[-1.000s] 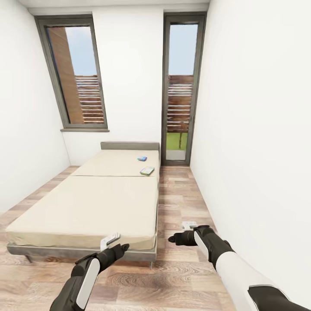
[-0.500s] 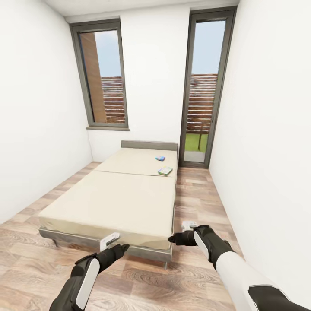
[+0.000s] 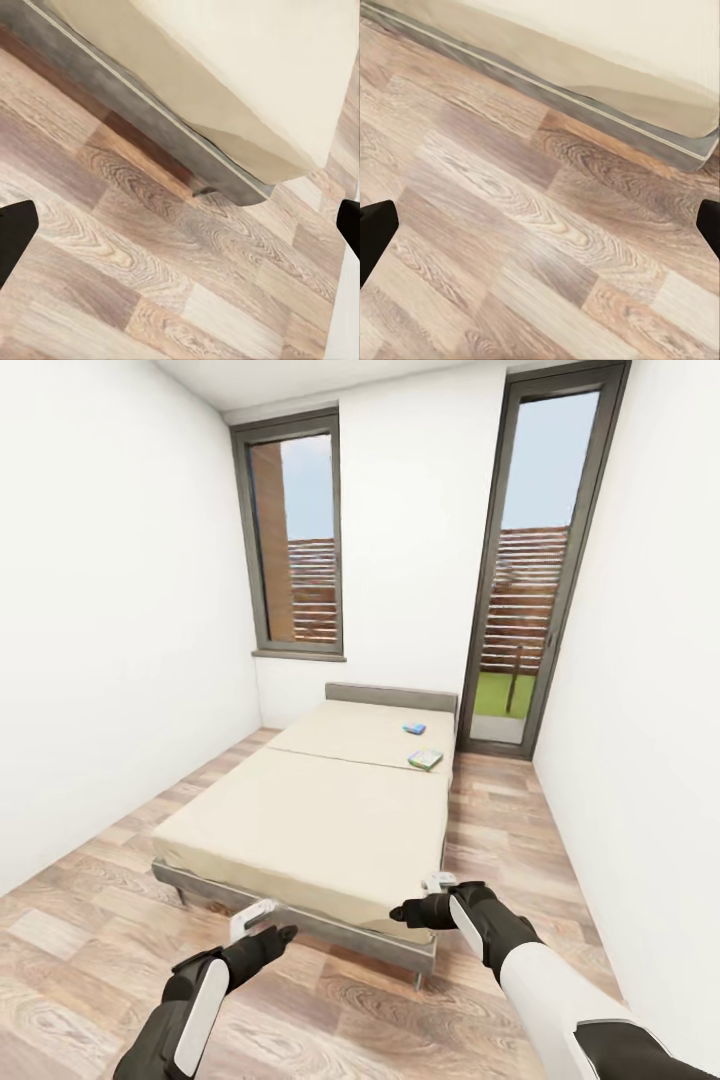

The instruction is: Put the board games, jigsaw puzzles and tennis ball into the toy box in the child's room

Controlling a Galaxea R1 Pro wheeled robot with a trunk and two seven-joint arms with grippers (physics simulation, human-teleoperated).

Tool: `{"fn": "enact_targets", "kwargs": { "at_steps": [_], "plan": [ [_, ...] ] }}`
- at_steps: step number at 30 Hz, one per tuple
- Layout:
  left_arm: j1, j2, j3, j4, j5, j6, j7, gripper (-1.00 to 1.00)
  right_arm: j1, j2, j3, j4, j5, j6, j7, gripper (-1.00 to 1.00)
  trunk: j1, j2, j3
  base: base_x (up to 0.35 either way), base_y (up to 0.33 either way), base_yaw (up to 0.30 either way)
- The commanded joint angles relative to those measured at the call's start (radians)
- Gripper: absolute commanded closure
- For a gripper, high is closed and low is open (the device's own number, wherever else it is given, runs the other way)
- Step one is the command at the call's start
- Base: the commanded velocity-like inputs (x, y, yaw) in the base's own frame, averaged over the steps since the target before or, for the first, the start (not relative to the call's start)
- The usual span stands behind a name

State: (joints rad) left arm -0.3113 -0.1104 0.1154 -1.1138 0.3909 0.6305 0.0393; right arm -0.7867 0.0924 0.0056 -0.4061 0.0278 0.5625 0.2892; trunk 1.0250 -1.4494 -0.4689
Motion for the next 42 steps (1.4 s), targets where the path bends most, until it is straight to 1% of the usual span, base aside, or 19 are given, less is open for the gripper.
{"fn": "enact_targets", "kwargs": {
  "at_steps": [1,27,42],
  "plan": [
    [-0.001,-0.001,0.003,-0.001,0.01,0.006,0.005,-1.0,0.0,0.0,0.001,-0.002,0.003,0.005,0.003,-1.0,0.0,-0.001,-0.001,0.0,0.0,0.3],
    [0.0,0.002,0.006,0.004,0.01,0.001,-0.001,-1.0,0.001,0.001,0.001,-0.001,0.004,0.004,0.002,-1.0,0.0,-0.001,-0.001,0.0,0.0,0.3],
    [0.01,0.004,0.006,0.002,0.009,-0.001,-0.002,-1.0,0.003,0.001,0.001,0.0,0.004,0.004,0.002,-1.0,0.0,-0.001,-0.001,0.0,0.0,0.299]
  ]
}}
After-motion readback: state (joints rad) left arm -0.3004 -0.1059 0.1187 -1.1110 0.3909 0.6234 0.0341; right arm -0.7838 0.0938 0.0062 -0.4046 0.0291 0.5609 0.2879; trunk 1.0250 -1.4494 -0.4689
